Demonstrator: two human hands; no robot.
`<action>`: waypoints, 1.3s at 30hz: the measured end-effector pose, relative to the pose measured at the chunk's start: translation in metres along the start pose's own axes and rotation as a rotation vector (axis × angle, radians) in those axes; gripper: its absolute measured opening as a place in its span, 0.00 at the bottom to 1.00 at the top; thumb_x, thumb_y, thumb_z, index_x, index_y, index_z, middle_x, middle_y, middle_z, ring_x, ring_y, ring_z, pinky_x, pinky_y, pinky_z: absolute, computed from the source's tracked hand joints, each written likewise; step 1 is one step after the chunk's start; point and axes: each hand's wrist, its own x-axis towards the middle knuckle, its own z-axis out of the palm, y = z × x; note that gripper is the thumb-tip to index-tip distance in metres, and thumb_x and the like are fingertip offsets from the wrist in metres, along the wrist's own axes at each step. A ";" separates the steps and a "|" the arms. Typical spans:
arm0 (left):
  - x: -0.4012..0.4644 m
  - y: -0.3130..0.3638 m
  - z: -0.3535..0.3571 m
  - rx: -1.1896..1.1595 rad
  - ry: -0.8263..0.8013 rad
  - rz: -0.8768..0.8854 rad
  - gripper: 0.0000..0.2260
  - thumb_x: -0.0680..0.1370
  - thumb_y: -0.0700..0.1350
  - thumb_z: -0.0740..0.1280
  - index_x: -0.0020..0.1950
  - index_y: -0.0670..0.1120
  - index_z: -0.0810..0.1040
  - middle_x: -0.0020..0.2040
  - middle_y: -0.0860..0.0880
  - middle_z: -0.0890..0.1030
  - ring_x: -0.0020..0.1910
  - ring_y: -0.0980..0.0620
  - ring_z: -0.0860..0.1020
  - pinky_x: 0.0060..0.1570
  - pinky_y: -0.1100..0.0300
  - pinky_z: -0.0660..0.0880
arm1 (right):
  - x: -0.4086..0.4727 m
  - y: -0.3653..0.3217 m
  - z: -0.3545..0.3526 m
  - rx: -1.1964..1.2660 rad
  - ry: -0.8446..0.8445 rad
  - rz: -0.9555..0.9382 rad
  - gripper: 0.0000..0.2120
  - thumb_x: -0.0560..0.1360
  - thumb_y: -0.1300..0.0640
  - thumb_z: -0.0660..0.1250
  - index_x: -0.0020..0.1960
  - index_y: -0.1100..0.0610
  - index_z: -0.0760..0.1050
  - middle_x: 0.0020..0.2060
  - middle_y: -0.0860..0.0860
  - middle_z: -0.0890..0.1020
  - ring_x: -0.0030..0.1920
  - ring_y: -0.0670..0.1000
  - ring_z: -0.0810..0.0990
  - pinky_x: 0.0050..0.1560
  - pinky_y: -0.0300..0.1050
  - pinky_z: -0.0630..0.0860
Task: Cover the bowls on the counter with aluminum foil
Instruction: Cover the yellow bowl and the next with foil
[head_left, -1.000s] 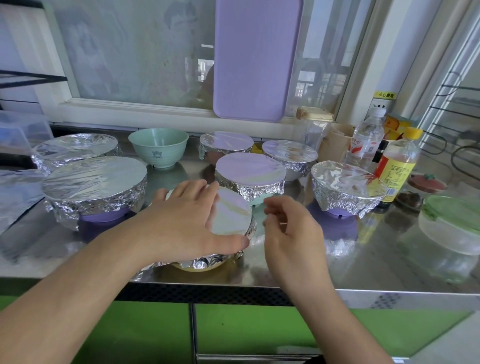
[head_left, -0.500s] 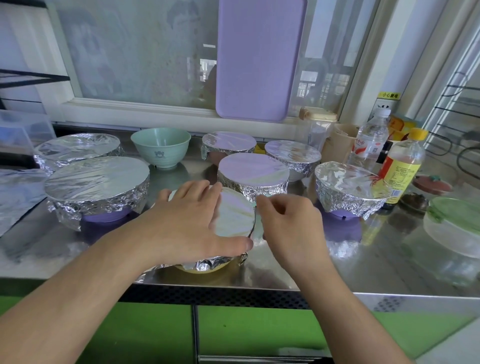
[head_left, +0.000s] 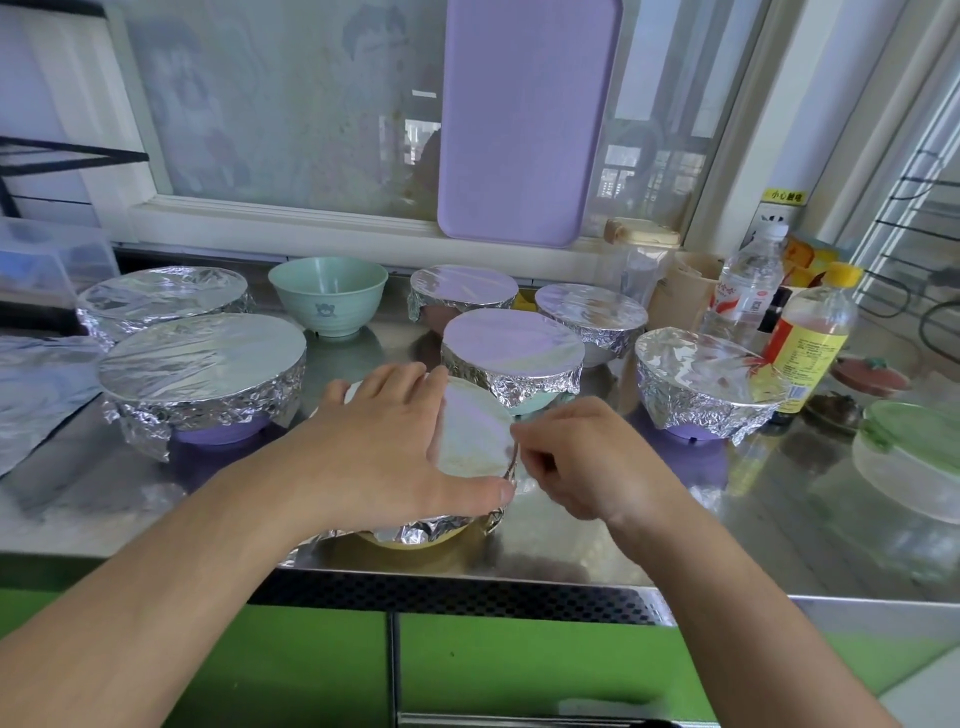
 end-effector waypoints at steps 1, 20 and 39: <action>0.000 0.000 0.000 0.001 0.000 0.001 0.62 0.60 0.85 0.46 0.84 0.51 0.37 0.85 0.55 0.40 0.83 0.56 0.38 0.81 0.42 0.46 | 0.003 -0.002 -0.001 -0.004 0.041 -0.006 0.20 0.78 0.59 0.65 0.27 0.56 0.69 0.21 0.49 0.66 0.23 0.49 0.60 0.28 0.41 0.56; -0.021 -0.010 -0.012 -0.061 -0.088 -0.053 0.64 0.61 0.86 0.57 0.83 0.53 0.32 0.84 0.55 0.35 0.83 0.55 0.36 0.82 0.45 0.45 | 0.001 -0.004 0.020 -0.225 0.172 -0.058 0.18 0.81 0.57 0.61 0.33 0.55 0.64 0.24 0.45 0.66 0.29 0.49 0.62 0.28 0.42 0.59; -0.038 -0.015 -0.018 -0.046 -0.109 -0.172 0.74 0.51 0.90 0.58 0.82 0.52 0.29 0.86 0.48 0.42 0.84 0.47 0.43 0.81 0.45 0.51 | -0.015 0.000 0.032 -0.222 0.169 -0.068 0.14 0.80 0.57 0.59 0.36 0.54 0.65 0.28 0.45 0.70 0.30 0.48 0.65 0.25 0.37 0.61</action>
